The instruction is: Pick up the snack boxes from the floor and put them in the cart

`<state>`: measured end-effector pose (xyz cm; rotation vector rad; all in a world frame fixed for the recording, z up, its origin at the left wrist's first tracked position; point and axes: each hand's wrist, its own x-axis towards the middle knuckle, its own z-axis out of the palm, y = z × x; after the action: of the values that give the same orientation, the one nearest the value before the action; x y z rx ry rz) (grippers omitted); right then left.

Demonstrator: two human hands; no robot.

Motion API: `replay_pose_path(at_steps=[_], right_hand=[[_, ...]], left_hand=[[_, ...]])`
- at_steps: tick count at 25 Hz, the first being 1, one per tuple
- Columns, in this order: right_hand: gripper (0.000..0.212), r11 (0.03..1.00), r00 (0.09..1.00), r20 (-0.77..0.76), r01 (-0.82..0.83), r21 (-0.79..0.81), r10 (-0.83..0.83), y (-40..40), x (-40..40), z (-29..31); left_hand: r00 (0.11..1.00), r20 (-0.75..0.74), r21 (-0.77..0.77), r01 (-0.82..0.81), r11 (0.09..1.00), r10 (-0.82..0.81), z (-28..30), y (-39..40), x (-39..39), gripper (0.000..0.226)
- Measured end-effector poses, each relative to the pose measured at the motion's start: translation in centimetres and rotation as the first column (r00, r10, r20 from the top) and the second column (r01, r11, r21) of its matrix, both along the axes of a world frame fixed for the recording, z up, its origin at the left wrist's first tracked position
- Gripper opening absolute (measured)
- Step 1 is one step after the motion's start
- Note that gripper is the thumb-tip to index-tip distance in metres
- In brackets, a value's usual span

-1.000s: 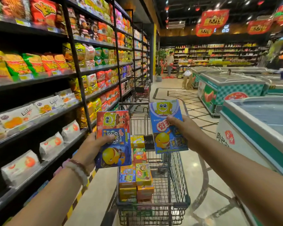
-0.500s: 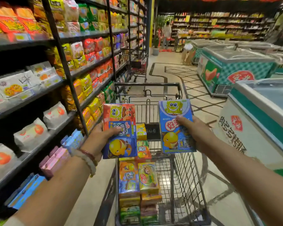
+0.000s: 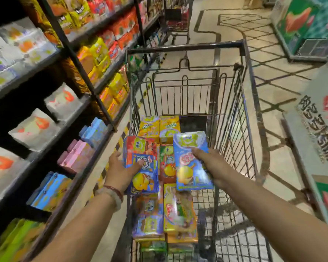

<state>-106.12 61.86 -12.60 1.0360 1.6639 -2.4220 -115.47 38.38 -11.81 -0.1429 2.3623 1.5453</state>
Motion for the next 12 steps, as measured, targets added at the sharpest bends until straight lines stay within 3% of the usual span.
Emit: replay_pose_path(at_steps=[3, 6, 10, 12], right_hand=[[0.027, 0.999, 0.995, 0.098, 0.035, -0.032, -0.032, 0.4, -3.2, -4.3], [0.041, 0.995, 0.987, 0.133, 0.09, 0.03, -0.094, 0.2, -6.2, -7.1], [0.038, 0.986, 0.985, 0.164, 0.023, 0.168, -0.051, 0.0, -8.9, -9.0], [0.022, 0.975, 0.976, 0.218, -0.033, 0.221, -0.016, 0.1, -9.2, -9.5]], left_hand=[[0.983, -0.181, -0.194, -0.001, 0.981, -0.035, -2.4, 2.5, -1.2, 0.053], [0.933, -0.329, -0.381, 0.013, 0.924, -0.148, -3.6, 4.9, -2.6, 0.049], [0.934, -0.303, -0.424, 0.047, 0.905, -0.191, -5.2, 6.5, -4.2, 0.043], [0.96, -0.229, -0.406, 0.054, 0.912, -0.158, -6.2, 6.6, -4.6, 0.045]])
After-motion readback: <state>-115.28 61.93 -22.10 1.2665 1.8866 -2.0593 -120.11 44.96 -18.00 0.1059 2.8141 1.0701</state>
